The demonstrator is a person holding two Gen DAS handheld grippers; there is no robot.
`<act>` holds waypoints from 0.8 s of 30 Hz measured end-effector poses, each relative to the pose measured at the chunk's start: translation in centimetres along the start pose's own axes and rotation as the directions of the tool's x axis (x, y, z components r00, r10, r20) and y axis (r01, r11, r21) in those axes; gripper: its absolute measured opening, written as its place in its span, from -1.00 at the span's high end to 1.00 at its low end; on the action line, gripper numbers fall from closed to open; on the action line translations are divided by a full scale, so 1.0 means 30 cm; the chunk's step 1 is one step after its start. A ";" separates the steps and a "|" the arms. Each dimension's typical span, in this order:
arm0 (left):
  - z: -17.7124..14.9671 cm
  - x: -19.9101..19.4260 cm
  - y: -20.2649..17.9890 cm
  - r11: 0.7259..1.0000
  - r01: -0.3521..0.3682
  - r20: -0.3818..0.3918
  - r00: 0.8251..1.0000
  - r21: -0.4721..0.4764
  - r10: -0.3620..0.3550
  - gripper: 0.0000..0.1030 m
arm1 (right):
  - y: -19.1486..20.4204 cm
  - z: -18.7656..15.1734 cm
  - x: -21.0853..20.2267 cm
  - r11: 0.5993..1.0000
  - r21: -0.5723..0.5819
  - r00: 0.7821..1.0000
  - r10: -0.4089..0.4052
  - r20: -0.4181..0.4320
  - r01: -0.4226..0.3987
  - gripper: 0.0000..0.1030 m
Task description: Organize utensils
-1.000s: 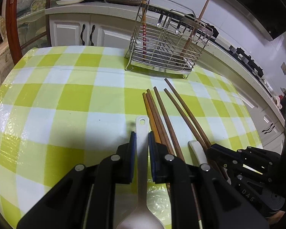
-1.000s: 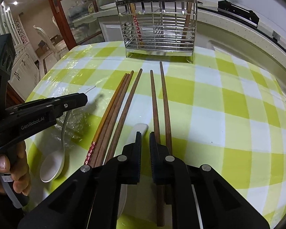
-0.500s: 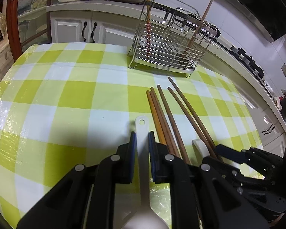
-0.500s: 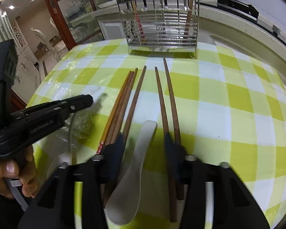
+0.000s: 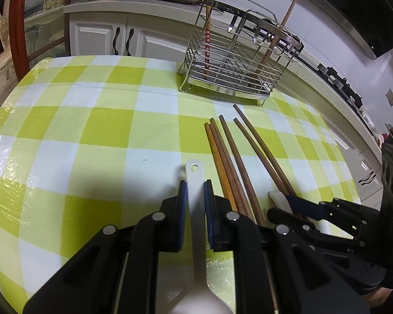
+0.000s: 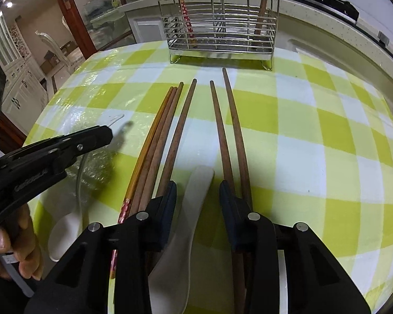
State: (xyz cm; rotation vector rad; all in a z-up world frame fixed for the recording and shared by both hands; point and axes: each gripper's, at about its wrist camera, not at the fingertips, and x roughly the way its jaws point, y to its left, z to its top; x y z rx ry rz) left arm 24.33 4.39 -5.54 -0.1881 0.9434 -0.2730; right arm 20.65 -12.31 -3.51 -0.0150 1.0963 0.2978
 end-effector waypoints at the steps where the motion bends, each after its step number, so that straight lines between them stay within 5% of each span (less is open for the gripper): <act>1: 0.000 -0.001 0.000 1.000 -0.001 0.001 1.000 0.001 0.001 0.75 | 0.002 0.005 0.004 1.000 -0.005 1.000 -0.006 0.001 0.006 0.41; 5: 0.002 -0.013 0.002 1.000 -0.005 0.008 1.000 0.003 0.005 0.75 | 0.002 0.012 0.010 1.000 -0.025 1.000 -0.003 0.009 0.003 0.67; 24: 0.017 -0.206 -0.066 0.998 -0.055 0.129 0.990 0.038 0.050 0.75 | -0.022 0.016 -0.242 1.000 -0.030 0.981 0.010 0.191 -0.004 0.68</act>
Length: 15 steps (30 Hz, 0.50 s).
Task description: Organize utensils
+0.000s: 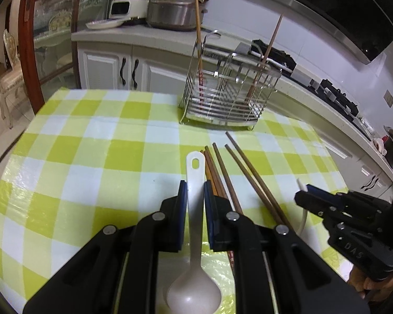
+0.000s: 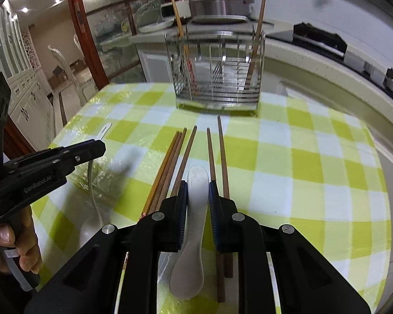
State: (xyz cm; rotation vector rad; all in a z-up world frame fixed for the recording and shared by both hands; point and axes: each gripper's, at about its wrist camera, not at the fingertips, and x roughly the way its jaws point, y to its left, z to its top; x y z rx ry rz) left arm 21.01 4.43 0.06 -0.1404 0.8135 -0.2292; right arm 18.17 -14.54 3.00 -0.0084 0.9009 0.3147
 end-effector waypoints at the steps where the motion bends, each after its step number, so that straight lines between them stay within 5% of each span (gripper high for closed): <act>1: 0.001 -0.012 -0.006 1.000 -0.004 0.008 1.000 0.004 0.004 0.75 | 0.001 0.003 -0.015 1.000 -0.002 1.000 -0.003 0.012 0.003 0.68; 15: 0.001 -0.152 -0.084 0.995 -0.076 0.092 0.993 0.070 0.070 0.75 | -0.001 -0.010 -0.153 1.000 -0.002 0.994 -0.019 0.104 0.020 0.68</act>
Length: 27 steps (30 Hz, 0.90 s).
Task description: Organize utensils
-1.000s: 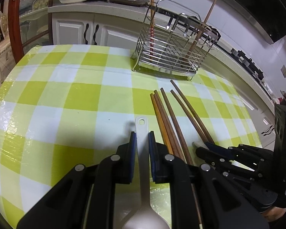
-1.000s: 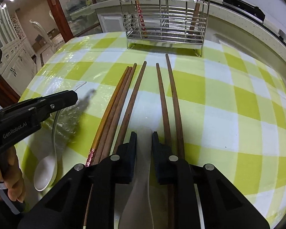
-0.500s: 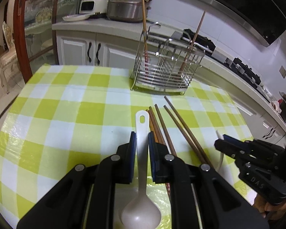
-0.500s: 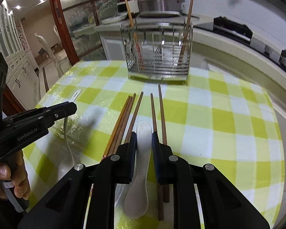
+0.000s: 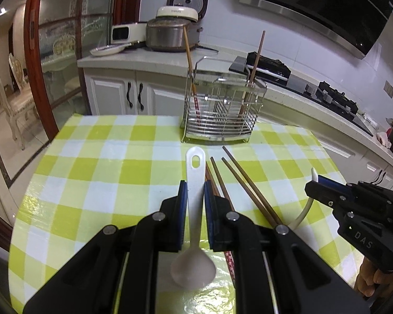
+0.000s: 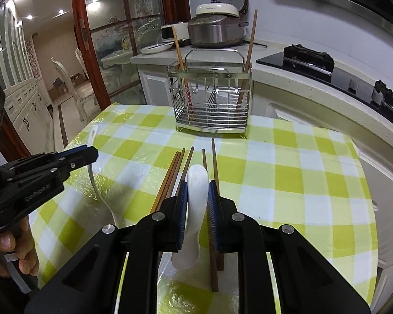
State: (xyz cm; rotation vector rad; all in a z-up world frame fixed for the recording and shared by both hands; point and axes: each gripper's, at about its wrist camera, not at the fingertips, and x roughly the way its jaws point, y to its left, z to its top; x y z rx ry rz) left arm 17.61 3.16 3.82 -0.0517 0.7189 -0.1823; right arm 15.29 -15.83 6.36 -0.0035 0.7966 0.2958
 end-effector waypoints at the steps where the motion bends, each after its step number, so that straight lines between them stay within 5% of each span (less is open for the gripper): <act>1: 0.003 -0.005 -0.003 1.000 -0.003 0.006 1.000 0.003 0.003 0.75 | -0.001 0.000 -0.003 1.000 0.001 1.000 0.000 0.003 0.000 0.68; 27: 0.037 -0.043 -0.066 0.998 -0.058 0.130 0.990 -0.022 0.060 0.76 | -0.027 0.054 -0.039 0.986 0.046 0.976 -0.168 0.139 0.163 0.68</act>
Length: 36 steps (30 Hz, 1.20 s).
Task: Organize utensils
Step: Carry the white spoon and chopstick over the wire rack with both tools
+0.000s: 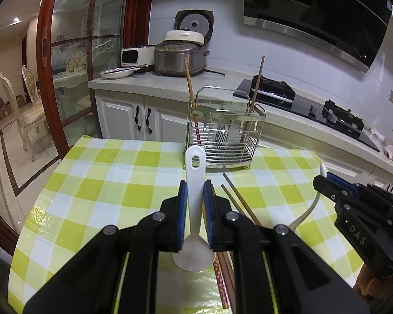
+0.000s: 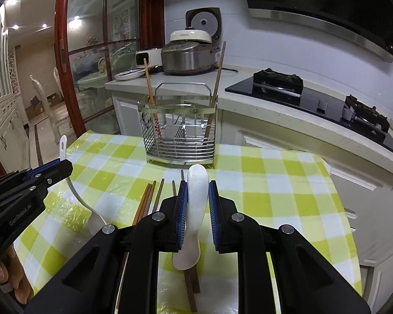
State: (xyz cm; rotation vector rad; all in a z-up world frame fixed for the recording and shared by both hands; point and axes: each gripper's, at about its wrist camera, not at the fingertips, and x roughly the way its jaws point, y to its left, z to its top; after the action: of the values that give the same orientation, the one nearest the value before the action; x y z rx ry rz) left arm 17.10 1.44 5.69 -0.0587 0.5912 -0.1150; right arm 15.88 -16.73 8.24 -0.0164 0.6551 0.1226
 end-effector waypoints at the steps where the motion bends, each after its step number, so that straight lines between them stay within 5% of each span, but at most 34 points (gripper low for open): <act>1: 0.003 -0.002 -0.001 1.000 0.001 0.007 1.000 -0.003 -0.001 0.76 | -0.001 0.001 0.001 1.000 0.003 1.000 -0.002 0.001 0.001 0.68; 12: 0.104 -0.003 -0.013 1.000 0.024 0.072 0.997 -0.008 -0.023 0.76 | -0.014 0.102 0.012 1.000 0.006 0.999 -0.002 0.038 0.002 0.68; 36: 0.616 0.080 -0.078 0.996 0.076 0.283 0.955 0.042 -0.085 0.76 | -0.057 0.604 0.092 1.000 0.006 0.984 0.017 0.177 -0.018 0.68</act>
State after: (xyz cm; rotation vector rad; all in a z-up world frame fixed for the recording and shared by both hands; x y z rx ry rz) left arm 29.19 -0.76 19.89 -0.0683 0.2991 -0.1910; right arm 29.26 -17.17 20.87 0.0072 0.4783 0.1372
